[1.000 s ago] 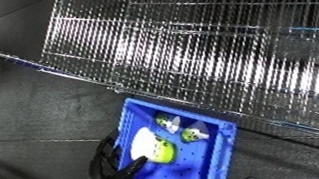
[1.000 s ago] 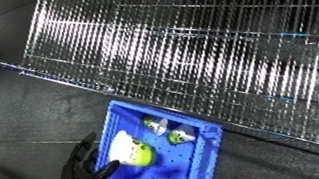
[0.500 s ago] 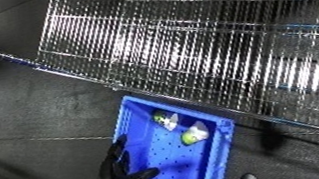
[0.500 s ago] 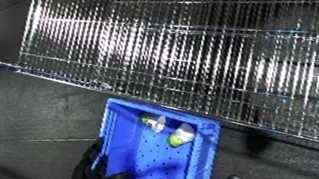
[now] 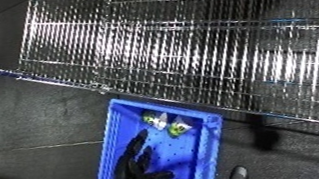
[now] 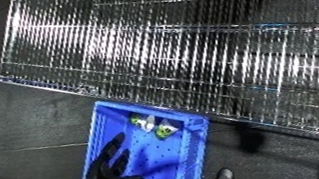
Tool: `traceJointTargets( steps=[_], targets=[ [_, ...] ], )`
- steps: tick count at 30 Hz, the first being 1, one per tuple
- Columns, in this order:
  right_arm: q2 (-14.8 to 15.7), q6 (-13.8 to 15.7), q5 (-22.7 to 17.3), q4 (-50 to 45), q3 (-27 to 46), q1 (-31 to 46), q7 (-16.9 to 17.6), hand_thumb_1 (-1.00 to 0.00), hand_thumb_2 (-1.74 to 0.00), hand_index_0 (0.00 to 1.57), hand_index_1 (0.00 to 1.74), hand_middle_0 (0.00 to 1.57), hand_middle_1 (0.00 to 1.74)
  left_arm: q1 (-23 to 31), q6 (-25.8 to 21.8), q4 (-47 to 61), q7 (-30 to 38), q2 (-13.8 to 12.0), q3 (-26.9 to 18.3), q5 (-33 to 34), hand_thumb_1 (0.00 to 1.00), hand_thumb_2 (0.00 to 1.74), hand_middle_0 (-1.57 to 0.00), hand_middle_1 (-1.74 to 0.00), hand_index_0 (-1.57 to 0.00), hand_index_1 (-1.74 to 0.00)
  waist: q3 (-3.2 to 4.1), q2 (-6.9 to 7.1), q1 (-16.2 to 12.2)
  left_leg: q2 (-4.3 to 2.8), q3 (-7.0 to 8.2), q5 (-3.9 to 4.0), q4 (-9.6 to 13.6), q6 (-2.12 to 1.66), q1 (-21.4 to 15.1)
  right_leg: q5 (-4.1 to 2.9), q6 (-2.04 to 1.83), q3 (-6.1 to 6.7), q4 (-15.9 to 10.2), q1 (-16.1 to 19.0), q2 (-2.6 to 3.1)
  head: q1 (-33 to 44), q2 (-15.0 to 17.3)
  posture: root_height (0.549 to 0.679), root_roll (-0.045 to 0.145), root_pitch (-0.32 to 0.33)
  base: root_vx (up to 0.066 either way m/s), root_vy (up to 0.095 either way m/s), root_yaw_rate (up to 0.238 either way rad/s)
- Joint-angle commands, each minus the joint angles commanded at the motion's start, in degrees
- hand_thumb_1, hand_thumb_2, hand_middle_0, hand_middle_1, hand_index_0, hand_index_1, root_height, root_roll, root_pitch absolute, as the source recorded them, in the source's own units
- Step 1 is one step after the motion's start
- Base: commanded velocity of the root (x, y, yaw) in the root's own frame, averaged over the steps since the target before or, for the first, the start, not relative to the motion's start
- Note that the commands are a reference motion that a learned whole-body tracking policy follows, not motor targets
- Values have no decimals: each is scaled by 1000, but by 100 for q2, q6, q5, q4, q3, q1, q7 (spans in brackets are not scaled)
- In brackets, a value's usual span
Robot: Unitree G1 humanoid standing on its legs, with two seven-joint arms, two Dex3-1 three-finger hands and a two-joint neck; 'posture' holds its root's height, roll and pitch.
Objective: Pick up the object and place it into the box
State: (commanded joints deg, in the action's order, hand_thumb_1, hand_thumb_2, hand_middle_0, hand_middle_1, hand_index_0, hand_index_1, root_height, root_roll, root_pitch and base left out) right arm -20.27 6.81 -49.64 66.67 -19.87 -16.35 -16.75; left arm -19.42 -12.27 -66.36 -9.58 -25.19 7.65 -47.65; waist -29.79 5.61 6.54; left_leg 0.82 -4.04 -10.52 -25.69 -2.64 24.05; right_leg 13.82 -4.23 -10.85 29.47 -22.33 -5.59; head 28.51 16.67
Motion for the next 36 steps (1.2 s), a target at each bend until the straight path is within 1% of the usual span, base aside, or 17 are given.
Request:
traceJointTargets(
  steps=[3,6,8,12,14,17,20,24,30,32,34,36],
  targets=[
    [-10,33,-17,-52,-9,-86,1,0,0,0,0,0,0,-30,107,51,-24,40,175,197,0,0,0,0,0,0,0,-79,-56,16,54,-5,-19,-1,-12,-33,-15,51,-4,-31,7,-255,45,658,30,110,-28,14,-118],
    [-18,88,22,-88,-1,-119,-27,0,0,0,0,0,0,-29,195,54,-70,54,264,245,0,0,0,0,0,0,0,-145,-111,21,109,-27,-46,3,-63,-80,-37,102,-31,-18,5,-646,81,658,30,104,-12,3,-136],
    [-31,127,41,-97,6,-146,-46,0,0,0,0,0,0,-26,173,70,-160,60,297,206,0,0,0,0,0,0,0,-180,-147,16,149,-41,-64,6,-106,-123,-52,139,-72,5,10,-1025,174,659,31,100,-21,7,-171],
    [-93,210,99,-102,47,-212,-86,0,0,0,0,0,0,27,35,195,-208,142,402,234,0,0,0,0,0,0,0,-268,-213,-11,227,-48,-66,-3,-189,-191,-78,202,-135,46,21,-2121,310,660,32,92,-34,40,-185],
    [-139,241,122,-113,99,-258,-103,0,0,0,0,0,0,80,29,268,-143,216,489,323,0,0,0,0,0,0,0,-334,-237,-20,251,-29,-37,-1,-237,-210,-85,222,-124,57,18,-2714,338,660,32,87,-27,57,-121],
    [-213,299,163,-142,161,-331,-124,0,0,0,0,0,0,153,36,314,-77,319,579,422,0,0,0,0,0,0,0,-434,-265,-16,272,3,14,10,-298,-216,-87,231,-70,53,-1,-3327,354,659,32,82,-18,54,-88],
    [-275,448,237,-225,172,-364,-128,0,0,0,0,0,0,218,55,332,-10,373,639,532,0,0,0,0,0,0,0,-514,-298,-4,283,23,40,19,-328,-216,-90,233,-4,28,-31,-3779,381,658,33,77,-17,48,-104],
    [-364,562,318,-450,144,-393,-95,0,0,0,0,0,0,250,152,377,123,371,703,655,0,0,0,0,0,0,0,-563,-351,-7,304,25,49,22,-361,-219,-91,236,42,9,-61,-4053,406,658,34,73,-18,27,-110],
    [-496,524,429,-901,59,-379,-187,0,0,0,0,0,0,312,190,412,284,357,771,858,0,0,0,0,0,0,0,-577,-413,-12,342,4,54,16,-417,-230,-83,251,24,24,-72,-4036,325,658,37,70,-7,0,-79],
    [-542,425,498,-1104,-21,-377,-287,0,0,0,0,0,0,321,196,433,322,338,790,912,0,0,0,0,0,0,0,-576,-433,-18,355,-3,33,14,-402,-228,-77,259,36,0,-70,-4020,270,658,38,71,-14,-1,-69],
    [-604,270,519,-1383,-131,-371,-476,0,0,0,0,0,0,340,218,474,355,307,792,955,0,0,0,0,0,0,0,-569,-452,-25,368,-11,7,10,-379,-222,-70,266,54,-26,-66,-3983,237,658,38,73,-14,-2,-58],
    [-691,96,459,-1834,-267,-320,-682,0,0,0,0,0,0,401,242,543,386,263,783,973,0,0,0,0,0,0,0,-551,-471,-37,379,-13,-12,1,-359,-214,-66,270,71,-47,-65,-3910,190,657,38,75,-7,-8,-48]
  ],
)
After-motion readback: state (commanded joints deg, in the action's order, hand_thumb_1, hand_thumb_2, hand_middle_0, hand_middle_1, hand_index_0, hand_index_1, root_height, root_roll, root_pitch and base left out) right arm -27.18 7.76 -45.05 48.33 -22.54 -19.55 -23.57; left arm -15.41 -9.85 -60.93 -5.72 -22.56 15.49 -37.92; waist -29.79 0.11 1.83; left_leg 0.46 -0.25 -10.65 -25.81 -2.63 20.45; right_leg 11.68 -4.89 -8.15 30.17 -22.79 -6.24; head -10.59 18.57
